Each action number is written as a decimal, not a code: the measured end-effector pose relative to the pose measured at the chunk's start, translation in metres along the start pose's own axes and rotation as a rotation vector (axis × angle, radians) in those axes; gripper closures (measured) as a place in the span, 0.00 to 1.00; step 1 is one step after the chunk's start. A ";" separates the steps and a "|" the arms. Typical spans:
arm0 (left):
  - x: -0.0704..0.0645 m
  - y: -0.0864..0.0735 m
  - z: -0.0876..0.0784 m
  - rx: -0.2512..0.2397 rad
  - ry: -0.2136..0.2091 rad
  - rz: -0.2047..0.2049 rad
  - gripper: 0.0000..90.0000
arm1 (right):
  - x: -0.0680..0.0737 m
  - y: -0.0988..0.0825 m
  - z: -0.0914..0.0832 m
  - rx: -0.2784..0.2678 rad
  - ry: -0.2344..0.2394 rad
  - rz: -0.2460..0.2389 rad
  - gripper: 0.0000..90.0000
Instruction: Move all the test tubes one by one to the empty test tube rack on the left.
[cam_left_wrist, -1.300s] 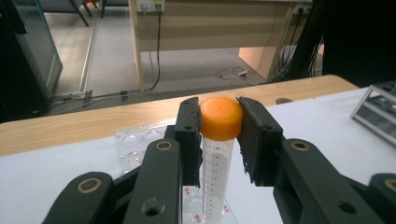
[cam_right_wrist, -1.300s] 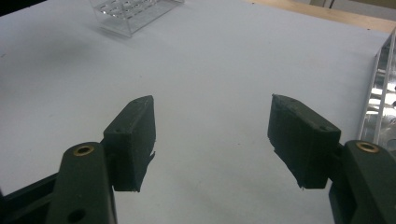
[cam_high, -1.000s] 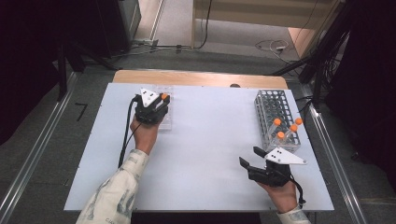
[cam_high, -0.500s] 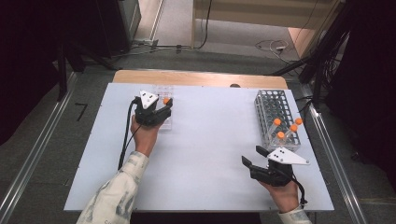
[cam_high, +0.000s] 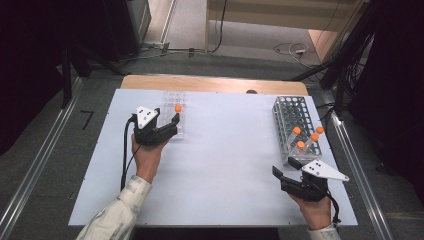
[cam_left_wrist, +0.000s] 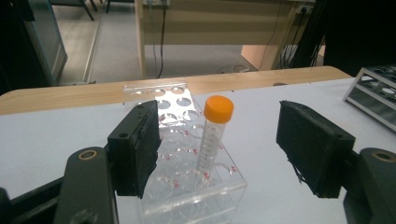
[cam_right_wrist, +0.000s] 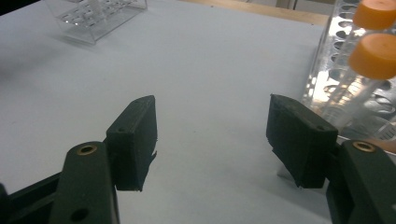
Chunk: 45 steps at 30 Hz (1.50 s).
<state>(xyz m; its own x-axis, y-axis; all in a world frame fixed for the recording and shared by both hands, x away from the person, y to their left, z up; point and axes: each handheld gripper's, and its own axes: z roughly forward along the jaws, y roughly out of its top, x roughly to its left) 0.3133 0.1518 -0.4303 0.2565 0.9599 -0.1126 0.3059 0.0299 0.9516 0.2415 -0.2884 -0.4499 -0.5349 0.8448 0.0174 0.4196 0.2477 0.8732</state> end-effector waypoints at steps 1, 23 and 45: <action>0.000 -0.001 -0.003 -0.001 -0.005 0.000 0.31 | -0.002 0.000 -0.001 0.001 -0.005 0.005 0.36; -0.003 -0.028 -0.049 0.012 -0.051 0.014 0.26 | -0.037 -0.003 0.007 -0.035 -0.206 0.073 0.53; -0.006 -0.038 -0.046 0.048 -0.063 0.025 0.26 | -0.049 0.003 0.028 -0.044 -0.225 0.085 0.70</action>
<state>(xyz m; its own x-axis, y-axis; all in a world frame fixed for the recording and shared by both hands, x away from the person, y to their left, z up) 0.2579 0.1580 -0.4528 0.3215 0.9407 -0.1085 0.3423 -0.0086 0.9395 0.2900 -0.3160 -0.4620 -0.3201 0.9473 -0.0126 0.4215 0.1544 0.8936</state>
